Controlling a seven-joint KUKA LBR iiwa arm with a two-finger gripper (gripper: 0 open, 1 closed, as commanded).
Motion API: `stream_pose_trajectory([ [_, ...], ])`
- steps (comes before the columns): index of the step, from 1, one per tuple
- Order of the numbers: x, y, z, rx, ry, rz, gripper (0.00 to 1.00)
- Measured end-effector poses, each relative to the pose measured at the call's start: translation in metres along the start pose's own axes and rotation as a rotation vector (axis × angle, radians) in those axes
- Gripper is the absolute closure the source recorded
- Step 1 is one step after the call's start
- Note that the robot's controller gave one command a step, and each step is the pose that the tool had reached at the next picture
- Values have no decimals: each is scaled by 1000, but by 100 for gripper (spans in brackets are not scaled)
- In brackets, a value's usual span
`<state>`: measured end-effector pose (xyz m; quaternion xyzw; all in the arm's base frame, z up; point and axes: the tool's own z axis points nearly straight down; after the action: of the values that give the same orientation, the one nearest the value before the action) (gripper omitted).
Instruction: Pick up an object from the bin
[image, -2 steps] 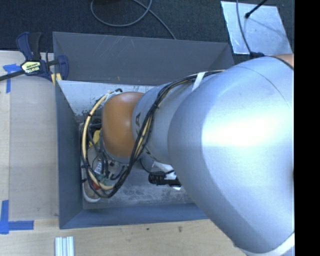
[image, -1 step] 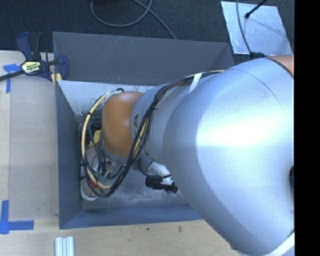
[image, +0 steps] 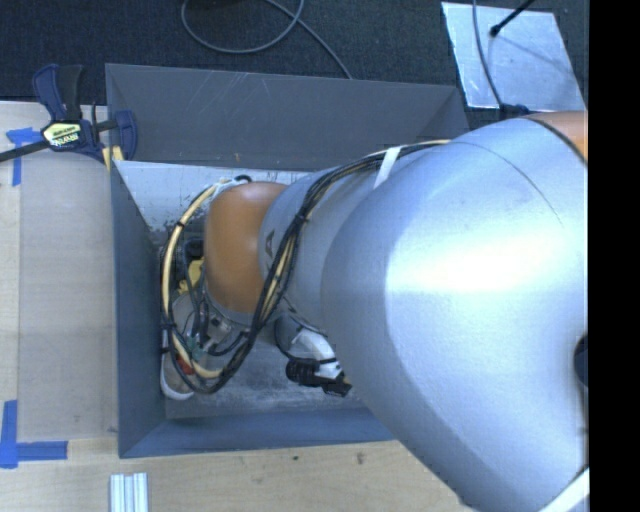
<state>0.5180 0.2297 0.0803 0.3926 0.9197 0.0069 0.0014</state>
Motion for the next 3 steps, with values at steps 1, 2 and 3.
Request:
stream_pose_trajectory([
  [1, -1, -2, -16, 7, -2, 56, 100],
  [2, -2, -1, -32, 2, -4, 47, 100],
  [3, -3, -1, -37, 0, -6, 10, 100],
])
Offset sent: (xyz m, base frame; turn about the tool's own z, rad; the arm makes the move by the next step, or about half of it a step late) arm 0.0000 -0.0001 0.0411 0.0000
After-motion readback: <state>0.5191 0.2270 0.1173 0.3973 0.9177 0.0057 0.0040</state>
